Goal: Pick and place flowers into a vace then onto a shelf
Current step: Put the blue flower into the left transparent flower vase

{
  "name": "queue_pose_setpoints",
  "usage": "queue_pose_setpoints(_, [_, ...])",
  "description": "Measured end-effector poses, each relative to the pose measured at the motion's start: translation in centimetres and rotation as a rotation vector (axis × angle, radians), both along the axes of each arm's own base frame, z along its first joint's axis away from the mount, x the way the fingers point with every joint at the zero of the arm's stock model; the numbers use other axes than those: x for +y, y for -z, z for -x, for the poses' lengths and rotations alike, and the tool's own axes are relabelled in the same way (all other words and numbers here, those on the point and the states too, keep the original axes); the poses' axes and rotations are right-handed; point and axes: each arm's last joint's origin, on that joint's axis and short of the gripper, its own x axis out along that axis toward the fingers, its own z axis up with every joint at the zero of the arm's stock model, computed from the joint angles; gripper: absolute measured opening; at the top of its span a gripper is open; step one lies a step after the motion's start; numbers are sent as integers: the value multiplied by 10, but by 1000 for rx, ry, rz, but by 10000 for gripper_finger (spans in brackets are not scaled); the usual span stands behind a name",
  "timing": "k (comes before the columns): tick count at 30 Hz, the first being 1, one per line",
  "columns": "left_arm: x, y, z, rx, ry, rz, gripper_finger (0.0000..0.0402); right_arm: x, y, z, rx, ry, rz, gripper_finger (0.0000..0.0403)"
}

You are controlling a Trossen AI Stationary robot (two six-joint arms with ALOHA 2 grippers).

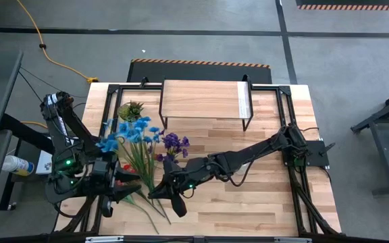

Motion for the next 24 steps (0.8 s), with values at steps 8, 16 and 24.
queue_pose_setpoints(8, [0, 0, 0, -1, 14, 5, 200, 0, -1, 0, -16, 4, -6, 0])
queue_pose_setpoints(16, [0, 0, 0, -1, 16, 5, 200, -6, 3, -7, -27, 17, -51, 0])
queue_pose_setpoints(24, [0, 0, 0, 2, 13, -25, 200, -7, 1, -7, -39, 12, -63, 0])
